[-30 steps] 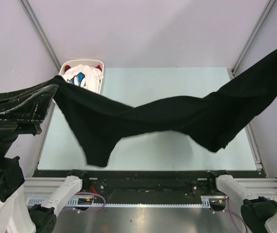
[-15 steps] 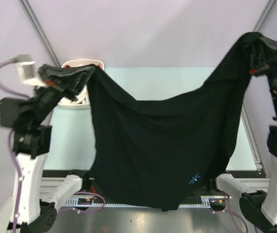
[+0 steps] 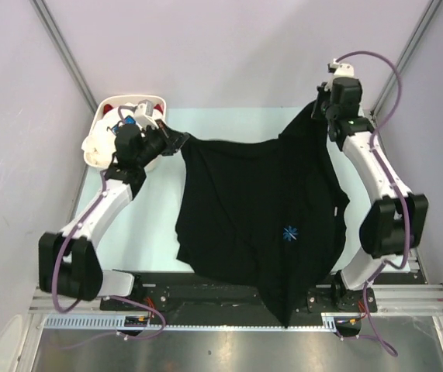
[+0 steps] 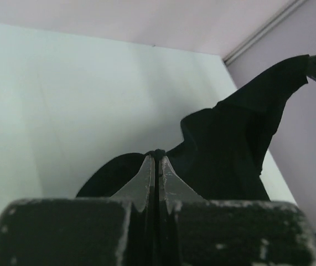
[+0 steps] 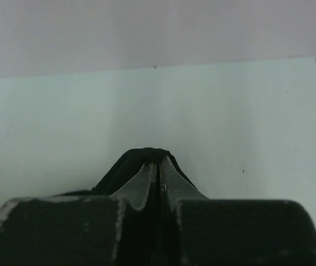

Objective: Fold and stack the t-shirts
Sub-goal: Flatten the tshirt out

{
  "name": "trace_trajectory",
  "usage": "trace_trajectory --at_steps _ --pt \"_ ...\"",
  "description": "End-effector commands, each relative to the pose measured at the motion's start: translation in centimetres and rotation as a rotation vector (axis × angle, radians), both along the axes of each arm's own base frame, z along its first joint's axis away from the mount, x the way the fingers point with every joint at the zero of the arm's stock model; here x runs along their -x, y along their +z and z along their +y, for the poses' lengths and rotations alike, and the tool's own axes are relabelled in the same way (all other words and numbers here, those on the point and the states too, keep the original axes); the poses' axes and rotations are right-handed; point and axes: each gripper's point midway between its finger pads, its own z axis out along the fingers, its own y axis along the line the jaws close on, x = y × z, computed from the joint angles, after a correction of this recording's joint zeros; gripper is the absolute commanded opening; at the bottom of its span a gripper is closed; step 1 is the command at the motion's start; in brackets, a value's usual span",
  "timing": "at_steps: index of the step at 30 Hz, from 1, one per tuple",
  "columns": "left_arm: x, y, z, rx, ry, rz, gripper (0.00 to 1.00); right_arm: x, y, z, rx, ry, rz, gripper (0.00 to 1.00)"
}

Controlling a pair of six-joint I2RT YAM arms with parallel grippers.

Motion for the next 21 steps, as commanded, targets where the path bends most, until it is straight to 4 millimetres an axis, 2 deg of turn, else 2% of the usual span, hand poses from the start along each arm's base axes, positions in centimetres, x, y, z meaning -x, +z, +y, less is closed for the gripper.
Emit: trace_trajectory --at_steps 1,2,3,5,6,7,8,9,10,12,13,14,15,16,17,18,19,20,21 --pt "-5.0 0.3 2.4 0.029 0.118 -0.073 0.00 -4.2 1.6 -0.9 -0.051 -0.079 -0.129 0.00" --pt "-6.3 -1.7 2.6 0.023 0.131 -0.023 0.00 -5.0 1.5 -0.8 -0.049 -0.083 -0.136 0.00" --pt "-7.2 -1.0 2.8 0.030 0.137 -0.037 0.00 -6.2 0.2 -0.8 -0.046 -0.088 -0.121 0.00" --pt "-8.9 -2.1 3.5 0.035 0.157 -0.007 0.00 -7.5 -0.7 -0.5 -0.035 -0.085 -0.109 0.00" --pt "-9.6 -2.2 3.8 0.033 0.163 -0.003 0.00 -8.2 1.1 -0.3 -0.033 -0.082 -0.145 0.00" --pt "-10.6 -0.6 4.3 0.035 0.172 -0.028 0.00 -9.3 -0.6 0.2 -0.019 -0.083 -0.118 0.00" --pt "-11.2 -0.3 4.6 0.031 0.179 -0.034 0.00 -9.8 -0.4 0.4 -0.011 -0.084 -0.130 0.00" --pt "-12.3 -1.0 5.1 0.019 0.198 -0.019 0.00 -10.4 -0.5 0.7 0.000 -0.082 -0.134 0.00" --pt "-13.3 0.4 5.8 0.007 0.215 -0.038 0.00 -11.5 -0.3 1.0 0.003 -0.082 -0.146 0.00" --pt "-14.8 0.6 6.7 -0.005 0.236 -0.038 0.00 -12.7 -0.7 1.6 0.016 -0.069 -0.143 0.00" --pt "-16.2 0.7 7.4 -0.010 0.250 -0.036 0.00 -13.3 1.5 1.8 0.013 -0.066 -0.179 0.00" --pt "-16.9 0.7 7.8 -0.011 0.254 -0.035 0.00 -14.8 -1.5 2.3 0.025 -0.058 -0.130 0.00" --pt "-17.9 2.4 8.5 -0.010 0.265 -0.066 0.00 -15.4 -1.3 2.7 0.041 -0.052 -0.134 0.00" --pt "-19.2 0.2 8.8 -0.019 0.266 -0.018 0.00 -16.0 -0.2 2.8 0.043 -0.058 -0.153 0.00" --pt "-19.9 0.1 8.9 -0.024 0.267 -0.015 0.00 -16.9 -1.8 3.3 0.054 -0.049 -0.139 0.00" --pt "-20.9 1.4 9.0 -0.031 0.267 -0.045 0.00 -17.5 -2.0 3.8 0.058 -0.042 -0.147 0.00" --pt "-21.9 -0.6 9.1 -0.041 0.272 -0.002 0.00 -17.9 -2.2 3.9 0.064 -0.039 -0.153 0.00" --pt "-22.6 -1.0 9.2 -0.045 0.273 0.002 0.00 -18.9 -2.4 4.4 0.064 -0.033 -0.173 0.00" --pt "-23.3 0.2 9.1 -0.044 0.272 -0.025 0.00 -19.2 -2.6 4.6 0.065 -0.030 -0.175 0.00"
